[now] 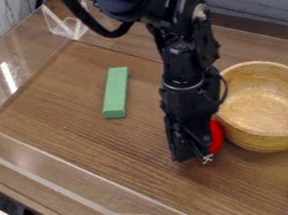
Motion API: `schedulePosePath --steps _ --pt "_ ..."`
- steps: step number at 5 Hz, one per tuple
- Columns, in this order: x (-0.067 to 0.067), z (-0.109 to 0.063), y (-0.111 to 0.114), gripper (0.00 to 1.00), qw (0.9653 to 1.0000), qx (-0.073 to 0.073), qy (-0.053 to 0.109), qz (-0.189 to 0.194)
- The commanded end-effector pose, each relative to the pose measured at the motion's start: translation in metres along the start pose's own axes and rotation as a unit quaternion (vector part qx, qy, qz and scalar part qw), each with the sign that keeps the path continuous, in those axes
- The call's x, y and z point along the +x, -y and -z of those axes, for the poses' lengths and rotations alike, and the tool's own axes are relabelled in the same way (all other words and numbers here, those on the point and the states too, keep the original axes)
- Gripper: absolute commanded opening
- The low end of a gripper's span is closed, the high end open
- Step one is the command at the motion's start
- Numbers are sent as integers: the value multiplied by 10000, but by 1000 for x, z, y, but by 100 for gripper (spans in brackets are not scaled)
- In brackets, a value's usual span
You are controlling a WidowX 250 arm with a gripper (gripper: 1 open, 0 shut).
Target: Move the red object to the left side of the table
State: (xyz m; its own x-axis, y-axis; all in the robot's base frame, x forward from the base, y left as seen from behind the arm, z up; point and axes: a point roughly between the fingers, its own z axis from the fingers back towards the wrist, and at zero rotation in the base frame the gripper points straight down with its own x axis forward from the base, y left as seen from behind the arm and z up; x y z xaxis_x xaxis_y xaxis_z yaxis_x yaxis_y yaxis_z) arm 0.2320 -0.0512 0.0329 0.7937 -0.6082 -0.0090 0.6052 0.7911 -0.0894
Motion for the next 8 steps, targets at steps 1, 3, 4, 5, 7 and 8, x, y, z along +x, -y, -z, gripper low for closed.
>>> schedulePosePath --steps 1,3,4,5,7,8 --pt "4 -16 -4 0 9995 88 302 -98" --pt "4 -19 -6 0 9991 14 351 -249" --pt "4 -18 -7 0 9989 -10 350 -308" --pt "3 -31 -6 0 9985 33 390 -390" --pt "-10 -78 -19 0 9939 306 578 -884" --pt "-26 -98 -41 0 9891 448 620 -1256"
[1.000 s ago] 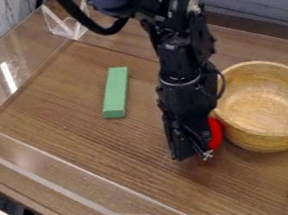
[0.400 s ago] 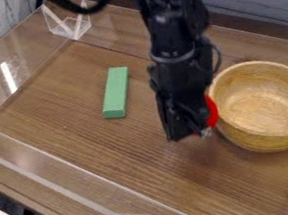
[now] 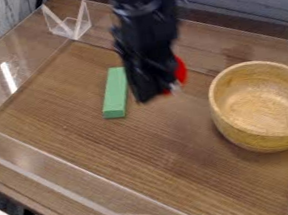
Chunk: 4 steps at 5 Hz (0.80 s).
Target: Move the red object to the left side of the table
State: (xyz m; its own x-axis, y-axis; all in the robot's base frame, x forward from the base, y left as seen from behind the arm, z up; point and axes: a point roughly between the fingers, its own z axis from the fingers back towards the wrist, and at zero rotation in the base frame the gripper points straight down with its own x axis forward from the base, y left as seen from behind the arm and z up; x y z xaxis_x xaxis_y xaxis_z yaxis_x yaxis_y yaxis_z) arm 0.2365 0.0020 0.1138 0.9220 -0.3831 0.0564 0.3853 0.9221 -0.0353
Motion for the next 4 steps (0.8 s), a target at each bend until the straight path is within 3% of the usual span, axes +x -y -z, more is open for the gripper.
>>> schedulePosePath --steps 1,3,4 --pt "-10 -21 -37 0 9989 218 191 -373" --pt "-40 -12 -101 0 9979 245 49 -595" --pt "-45 0 -124 0 9972 253 -8 -704"
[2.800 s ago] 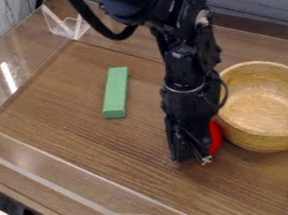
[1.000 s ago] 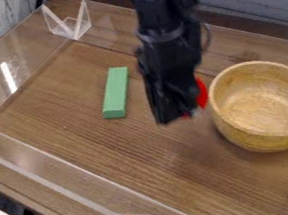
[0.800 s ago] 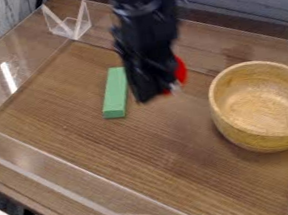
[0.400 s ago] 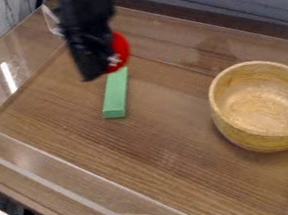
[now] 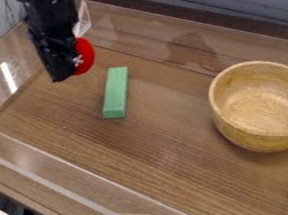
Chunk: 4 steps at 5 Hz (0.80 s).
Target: Move the red object to the left side of the table
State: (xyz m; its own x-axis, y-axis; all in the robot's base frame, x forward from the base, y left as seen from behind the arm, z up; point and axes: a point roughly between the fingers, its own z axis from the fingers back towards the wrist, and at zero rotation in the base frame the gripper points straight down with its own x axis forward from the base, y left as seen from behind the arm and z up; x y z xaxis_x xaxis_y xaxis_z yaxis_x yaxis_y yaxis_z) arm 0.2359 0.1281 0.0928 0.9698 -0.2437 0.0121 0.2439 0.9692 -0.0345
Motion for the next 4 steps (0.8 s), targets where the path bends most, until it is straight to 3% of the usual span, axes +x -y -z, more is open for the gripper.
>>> schedulePosePath --steps 1,3,4 --pt "9 0 -29 0 9997 170 159 75" --pt "18 25 -63 0 9999 42 107 93" --pt "21 31 -69 100 9999 -78 114 6"
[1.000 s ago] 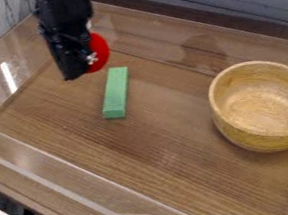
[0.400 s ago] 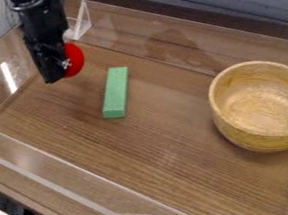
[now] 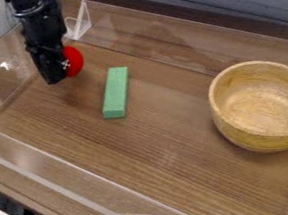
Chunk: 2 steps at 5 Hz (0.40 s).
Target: Move the red object to the left side of the table
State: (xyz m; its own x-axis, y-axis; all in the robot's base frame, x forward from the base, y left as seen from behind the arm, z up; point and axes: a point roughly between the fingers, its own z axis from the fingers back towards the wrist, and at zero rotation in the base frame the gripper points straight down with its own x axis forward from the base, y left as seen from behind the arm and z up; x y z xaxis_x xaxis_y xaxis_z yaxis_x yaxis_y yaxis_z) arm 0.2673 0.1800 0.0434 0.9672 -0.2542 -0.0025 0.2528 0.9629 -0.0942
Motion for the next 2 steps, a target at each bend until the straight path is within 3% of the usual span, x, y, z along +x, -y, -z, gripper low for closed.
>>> schedulePosePath --steps 1,2 --pt "5 -13 -12 100 9997 41 212 -145" --pt "5 -13 -13 100 9995 -73 244 -211"
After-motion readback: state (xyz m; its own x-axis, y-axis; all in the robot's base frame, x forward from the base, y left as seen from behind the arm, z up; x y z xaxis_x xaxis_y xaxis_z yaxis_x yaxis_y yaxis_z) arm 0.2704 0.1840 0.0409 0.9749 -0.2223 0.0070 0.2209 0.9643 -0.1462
